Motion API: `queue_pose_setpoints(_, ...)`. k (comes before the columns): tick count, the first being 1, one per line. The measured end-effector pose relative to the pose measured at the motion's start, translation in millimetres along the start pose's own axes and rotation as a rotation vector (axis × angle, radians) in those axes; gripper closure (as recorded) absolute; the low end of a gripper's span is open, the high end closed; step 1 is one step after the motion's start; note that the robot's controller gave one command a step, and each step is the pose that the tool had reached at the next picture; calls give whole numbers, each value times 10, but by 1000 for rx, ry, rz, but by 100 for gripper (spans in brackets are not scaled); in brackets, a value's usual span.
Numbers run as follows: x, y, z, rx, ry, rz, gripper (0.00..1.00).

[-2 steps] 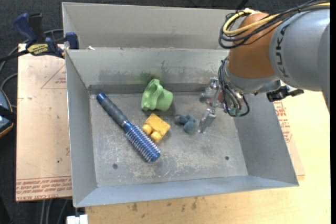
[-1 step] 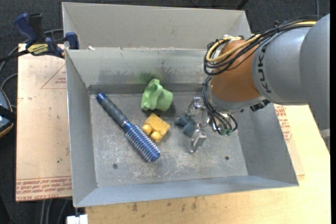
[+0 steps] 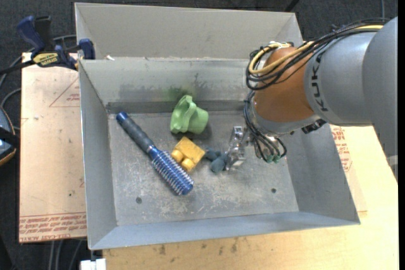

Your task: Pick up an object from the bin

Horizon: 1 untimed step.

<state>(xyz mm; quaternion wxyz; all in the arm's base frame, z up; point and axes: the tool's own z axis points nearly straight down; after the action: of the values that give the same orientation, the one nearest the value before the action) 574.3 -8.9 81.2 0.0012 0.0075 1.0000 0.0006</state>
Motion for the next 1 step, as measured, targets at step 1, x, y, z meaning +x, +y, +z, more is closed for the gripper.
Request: queue_pose_setpoints(1, 2, 1, 15, 0, -2, 0, 0)
